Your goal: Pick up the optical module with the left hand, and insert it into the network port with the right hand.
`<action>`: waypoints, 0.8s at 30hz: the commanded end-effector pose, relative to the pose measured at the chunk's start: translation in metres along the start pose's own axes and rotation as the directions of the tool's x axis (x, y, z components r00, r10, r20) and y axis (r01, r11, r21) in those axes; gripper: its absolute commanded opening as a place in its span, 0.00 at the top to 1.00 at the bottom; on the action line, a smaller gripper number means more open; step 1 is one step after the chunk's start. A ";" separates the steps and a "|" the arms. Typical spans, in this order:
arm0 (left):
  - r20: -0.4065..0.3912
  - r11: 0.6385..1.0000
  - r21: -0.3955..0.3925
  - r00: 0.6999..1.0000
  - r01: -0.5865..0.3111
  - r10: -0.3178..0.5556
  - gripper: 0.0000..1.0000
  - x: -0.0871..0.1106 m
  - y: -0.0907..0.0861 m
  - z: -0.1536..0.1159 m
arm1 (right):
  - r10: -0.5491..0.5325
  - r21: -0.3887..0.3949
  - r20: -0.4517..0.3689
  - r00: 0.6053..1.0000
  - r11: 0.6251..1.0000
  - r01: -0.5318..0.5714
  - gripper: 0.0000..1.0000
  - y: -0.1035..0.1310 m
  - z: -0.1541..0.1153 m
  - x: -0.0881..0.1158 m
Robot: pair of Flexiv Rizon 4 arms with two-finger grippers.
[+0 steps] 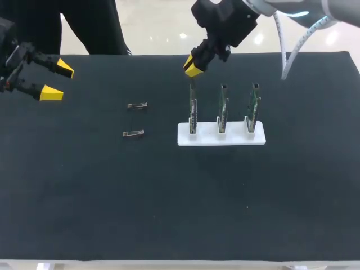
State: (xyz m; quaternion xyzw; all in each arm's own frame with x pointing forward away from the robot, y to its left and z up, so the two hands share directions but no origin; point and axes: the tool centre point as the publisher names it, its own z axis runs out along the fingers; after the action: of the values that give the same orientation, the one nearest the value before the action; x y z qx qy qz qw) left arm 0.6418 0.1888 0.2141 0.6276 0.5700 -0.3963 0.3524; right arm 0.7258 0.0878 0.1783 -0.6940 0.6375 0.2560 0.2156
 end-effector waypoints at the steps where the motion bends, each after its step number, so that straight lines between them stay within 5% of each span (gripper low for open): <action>1: -0.003 1.000 0.002 1.000 0.001 -0.001 0.00 0.000 0.001 0.000 | -0.001 -0.013 0.010 1.000 1.000 0.001 1.00 -0.003 0.002 0.003; 24: -0.003 1.000 0.002 1.000 0.001 -0.001 0.00 0.000 0.001 0.000 | -0.006 -0.007 0.035 0.999 1.000 0.006 1.00 -0.005 0.005 0.005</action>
State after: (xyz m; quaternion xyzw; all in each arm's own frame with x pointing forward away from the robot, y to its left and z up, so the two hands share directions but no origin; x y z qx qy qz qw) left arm 0.6418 0.1889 0.2141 0.6276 0.5700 -0.3963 0.3524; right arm 0.7307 0.0890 0.1779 -0.6923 0.6314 0.2689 0.2232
